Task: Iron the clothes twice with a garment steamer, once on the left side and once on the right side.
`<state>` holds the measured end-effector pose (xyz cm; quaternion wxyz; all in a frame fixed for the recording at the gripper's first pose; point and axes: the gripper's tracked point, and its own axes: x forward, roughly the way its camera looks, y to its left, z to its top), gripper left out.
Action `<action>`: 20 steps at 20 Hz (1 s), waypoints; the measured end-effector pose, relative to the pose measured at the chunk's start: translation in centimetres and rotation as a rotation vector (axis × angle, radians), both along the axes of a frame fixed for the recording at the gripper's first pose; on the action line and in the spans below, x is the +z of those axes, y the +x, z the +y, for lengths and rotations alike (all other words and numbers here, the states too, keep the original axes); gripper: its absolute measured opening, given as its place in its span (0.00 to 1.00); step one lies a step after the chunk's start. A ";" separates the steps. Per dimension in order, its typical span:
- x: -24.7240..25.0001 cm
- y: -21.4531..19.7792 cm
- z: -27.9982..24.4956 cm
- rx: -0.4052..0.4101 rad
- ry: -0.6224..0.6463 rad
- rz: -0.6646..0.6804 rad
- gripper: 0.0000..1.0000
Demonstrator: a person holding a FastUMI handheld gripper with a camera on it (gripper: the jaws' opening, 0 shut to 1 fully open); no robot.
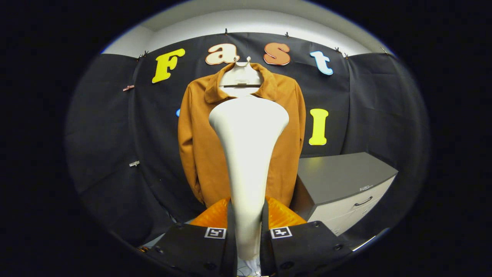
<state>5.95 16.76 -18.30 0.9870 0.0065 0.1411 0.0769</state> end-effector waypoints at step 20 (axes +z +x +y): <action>8.7 2.3 -5.6 -0.061 -0.001 -0.192 0.27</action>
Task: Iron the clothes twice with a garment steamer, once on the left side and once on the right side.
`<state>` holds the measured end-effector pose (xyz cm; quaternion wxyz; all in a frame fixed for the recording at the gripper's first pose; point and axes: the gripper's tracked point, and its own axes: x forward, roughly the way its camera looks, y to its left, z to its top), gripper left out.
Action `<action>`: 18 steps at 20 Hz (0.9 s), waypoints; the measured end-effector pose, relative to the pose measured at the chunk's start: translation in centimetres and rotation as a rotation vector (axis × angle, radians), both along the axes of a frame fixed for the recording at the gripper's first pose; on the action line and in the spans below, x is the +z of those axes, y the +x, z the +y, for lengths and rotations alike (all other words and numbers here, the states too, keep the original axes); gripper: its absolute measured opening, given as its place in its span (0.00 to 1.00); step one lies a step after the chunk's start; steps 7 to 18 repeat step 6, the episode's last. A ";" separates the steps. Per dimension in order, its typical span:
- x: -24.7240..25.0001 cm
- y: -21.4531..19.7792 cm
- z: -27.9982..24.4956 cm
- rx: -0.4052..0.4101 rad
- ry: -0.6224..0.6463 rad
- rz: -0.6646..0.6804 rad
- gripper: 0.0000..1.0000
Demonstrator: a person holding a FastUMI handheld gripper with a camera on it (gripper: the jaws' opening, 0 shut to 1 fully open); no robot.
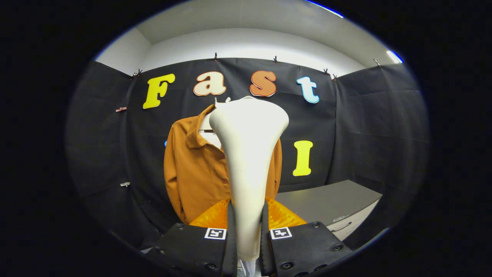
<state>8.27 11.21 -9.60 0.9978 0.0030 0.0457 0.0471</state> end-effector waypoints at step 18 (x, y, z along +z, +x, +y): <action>-0.8 -0.4 -0.3 -0.002 -0.030 -0.001 0.27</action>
